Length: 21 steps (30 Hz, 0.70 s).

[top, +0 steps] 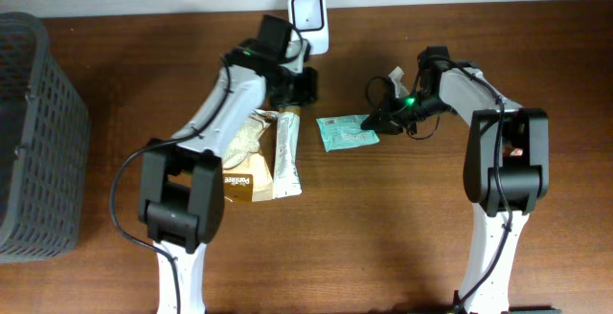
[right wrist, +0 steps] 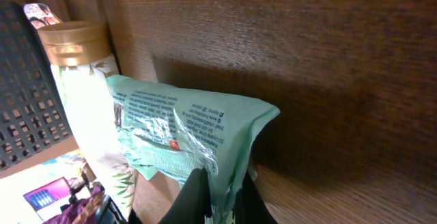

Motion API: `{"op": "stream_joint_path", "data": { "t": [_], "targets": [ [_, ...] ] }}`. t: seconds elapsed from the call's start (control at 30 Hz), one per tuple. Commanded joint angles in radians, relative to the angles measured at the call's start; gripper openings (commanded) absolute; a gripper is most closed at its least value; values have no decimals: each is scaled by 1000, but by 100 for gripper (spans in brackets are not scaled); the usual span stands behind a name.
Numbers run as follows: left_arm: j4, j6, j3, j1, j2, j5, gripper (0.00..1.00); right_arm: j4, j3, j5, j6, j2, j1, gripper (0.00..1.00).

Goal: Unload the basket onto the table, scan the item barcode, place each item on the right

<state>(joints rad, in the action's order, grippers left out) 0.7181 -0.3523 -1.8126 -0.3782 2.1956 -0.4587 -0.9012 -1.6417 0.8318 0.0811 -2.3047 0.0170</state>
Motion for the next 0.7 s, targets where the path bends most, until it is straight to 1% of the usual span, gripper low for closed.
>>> {"op": "stream_joint_path", "data": {
  "t": [0.0, 0.13, 0.4, 0.47, 0.67],
  "targets": [
    [-52, -14, 43, -52, 0, -97, 0, 0, -6, -59, 10, 13, 9, 4],
    [-53, -14, 55, -82, 11, -43, 0, 0, -6, -59, 8, 13, 8, 4],
    [-45, -44, 57, -80, 79, -40, 0, -3, -6, -59, 5, 13, 8, 4],
    [-33, -44, 57, -74, 81, -2, 0, -7, -6, -59, 2, 13, 8, 4],
    [-13, -52, 58, -53, 82, 38, 0, -10, -6, -66, 2, 13, 8, 4]
  ]
}}
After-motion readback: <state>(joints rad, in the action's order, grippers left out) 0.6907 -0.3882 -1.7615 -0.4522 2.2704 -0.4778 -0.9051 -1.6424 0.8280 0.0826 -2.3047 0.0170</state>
